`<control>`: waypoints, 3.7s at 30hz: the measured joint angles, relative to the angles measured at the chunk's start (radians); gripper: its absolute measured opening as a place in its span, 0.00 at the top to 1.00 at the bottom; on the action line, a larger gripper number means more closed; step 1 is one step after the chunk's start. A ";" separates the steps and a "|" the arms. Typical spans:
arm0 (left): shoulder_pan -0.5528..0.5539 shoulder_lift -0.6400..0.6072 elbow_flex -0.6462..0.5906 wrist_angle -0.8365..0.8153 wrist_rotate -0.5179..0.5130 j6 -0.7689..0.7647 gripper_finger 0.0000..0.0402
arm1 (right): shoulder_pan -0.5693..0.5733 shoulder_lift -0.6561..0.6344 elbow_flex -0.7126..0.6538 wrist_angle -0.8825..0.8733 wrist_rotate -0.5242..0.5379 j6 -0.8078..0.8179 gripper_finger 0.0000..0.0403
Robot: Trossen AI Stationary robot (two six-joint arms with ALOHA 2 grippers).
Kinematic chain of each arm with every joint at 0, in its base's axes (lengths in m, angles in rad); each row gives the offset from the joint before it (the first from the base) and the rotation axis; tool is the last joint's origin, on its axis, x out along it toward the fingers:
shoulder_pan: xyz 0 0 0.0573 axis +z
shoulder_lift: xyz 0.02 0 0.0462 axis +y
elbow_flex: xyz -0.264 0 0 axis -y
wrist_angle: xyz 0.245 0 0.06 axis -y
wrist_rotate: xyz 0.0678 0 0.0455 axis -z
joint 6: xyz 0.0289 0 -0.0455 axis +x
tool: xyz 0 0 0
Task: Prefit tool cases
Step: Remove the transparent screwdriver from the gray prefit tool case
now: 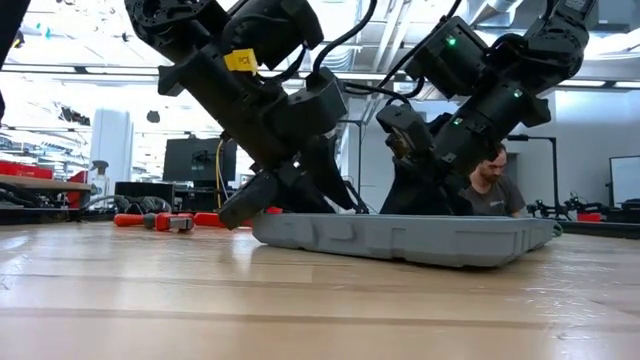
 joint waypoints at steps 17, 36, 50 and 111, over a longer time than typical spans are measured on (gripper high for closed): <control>-0.014 0.036 -0.005 0.084 -0.178 0.087 0.73 | 0.003 -0.001 -0.002 -0.013 0.028 0.020 0.96; 0.002 0.038 -0.002 0.031 -0.044 -0.001 0.74 | 0.006 0.001 -0.002 0.016 0.020 0.026 0.96; 0.017 0.059 0.000 0.049 -0.042 0.014 0.78 | 0.008 0.000 -0.002 0.021 0.017 0.026 0.96; -0.167 -0.223 0.029 -0.333 0.096 -0.964 1.00 | 0.489 -0.082 0.098 -0.306 0.461 0.033 0.78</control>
